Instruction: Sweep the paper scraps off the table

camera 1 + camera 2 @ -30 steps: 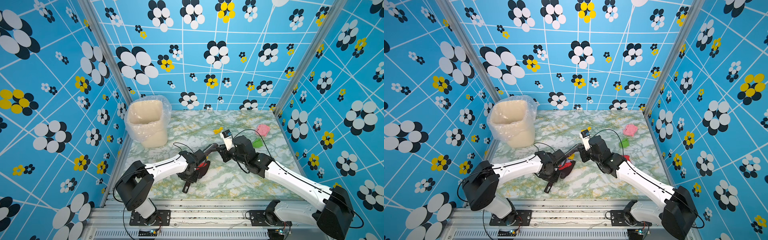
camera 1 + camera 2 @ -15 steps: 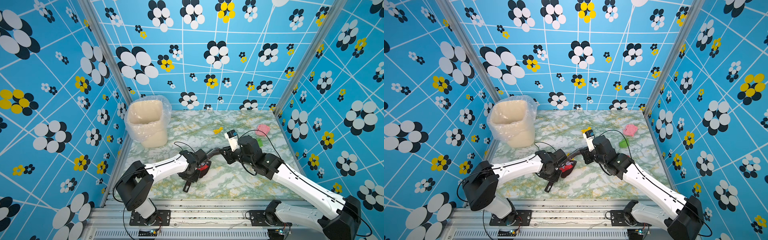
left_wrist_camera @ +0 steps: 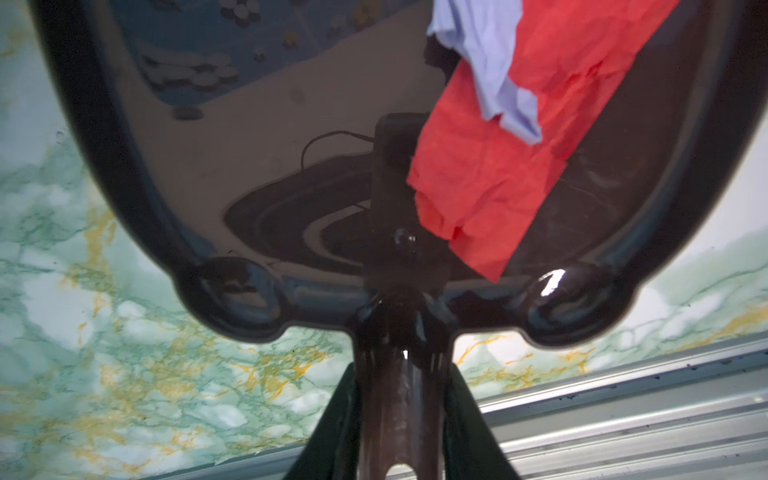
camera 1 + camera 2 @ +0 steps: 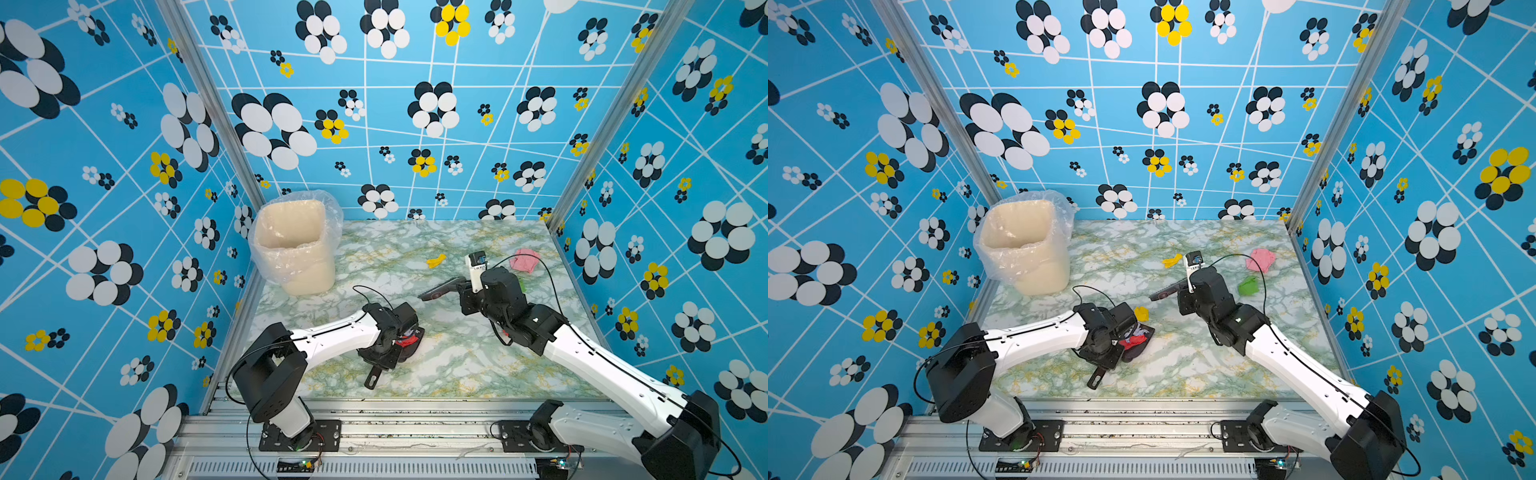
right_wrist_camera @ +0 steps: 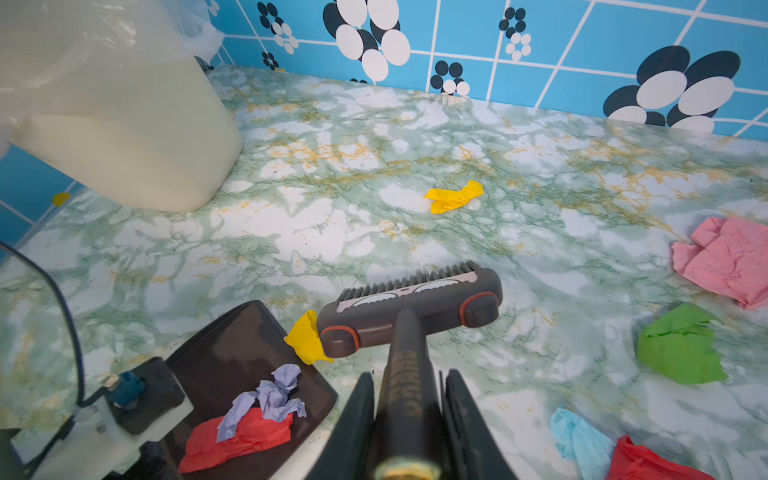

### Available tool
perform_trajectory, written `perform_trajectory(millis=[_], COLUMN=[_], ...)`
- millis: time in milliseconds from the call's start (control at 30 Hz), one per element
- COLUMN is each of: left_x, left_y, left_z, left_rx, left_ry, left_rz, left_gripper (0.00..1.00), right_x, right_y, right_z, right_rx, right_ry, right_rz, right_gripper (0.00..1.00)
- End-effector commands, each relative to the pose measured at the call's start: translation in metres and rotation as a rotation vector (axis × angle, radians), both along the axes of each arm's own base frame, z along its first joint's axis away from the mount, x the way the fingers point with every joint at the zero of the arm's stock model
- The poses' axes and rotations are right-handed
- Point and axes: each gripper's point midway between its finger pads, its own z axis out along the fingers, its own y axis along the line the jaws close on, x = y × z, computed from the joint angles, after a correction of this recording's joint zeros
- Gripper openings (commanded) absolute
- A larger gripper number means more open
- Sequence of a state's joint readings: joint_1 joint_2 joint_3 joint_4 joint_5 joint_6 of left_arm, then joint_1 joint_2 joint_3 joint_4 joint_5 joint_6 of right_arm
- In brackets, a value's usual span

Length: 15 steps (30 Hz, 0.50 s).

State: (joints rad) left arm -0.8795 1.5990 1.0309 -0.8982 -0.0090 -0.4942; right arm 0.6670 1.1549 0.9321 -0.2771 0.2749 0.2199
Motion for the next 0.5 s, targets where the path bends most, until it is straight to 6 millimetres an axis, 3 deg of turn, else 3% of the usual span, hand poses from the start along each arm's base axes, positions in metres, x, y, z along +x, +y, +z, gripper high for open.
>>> perform_trajectory(millis=[0, 167, 467], left_x=[-0.001, 0.000, 0.003], left_y=[0.003, 0.005, 0.002], left_z=[0.002, 0.002, 0.002], left_rx=[0.024, 0.039, 0.030], left_ry=[-0.001, -0.003, -0.017], left_rz=[-0.015, -0.016, -0.018], left_gripper=[0.00, 0.00, 0.00], right_x=[0.008, 0.007, -0.008], right_y=[0.004, 0.017, 0.024], right_z=[-0.006, -0.024, -0.036], right_rx=[-0.006, 0.033, 0.050], right_ry=[-0.017, 0.043, 0.082], right_rz=[0.003, 0.027, 0.088], right_gripper=[0.00, 0.00, 0.00])
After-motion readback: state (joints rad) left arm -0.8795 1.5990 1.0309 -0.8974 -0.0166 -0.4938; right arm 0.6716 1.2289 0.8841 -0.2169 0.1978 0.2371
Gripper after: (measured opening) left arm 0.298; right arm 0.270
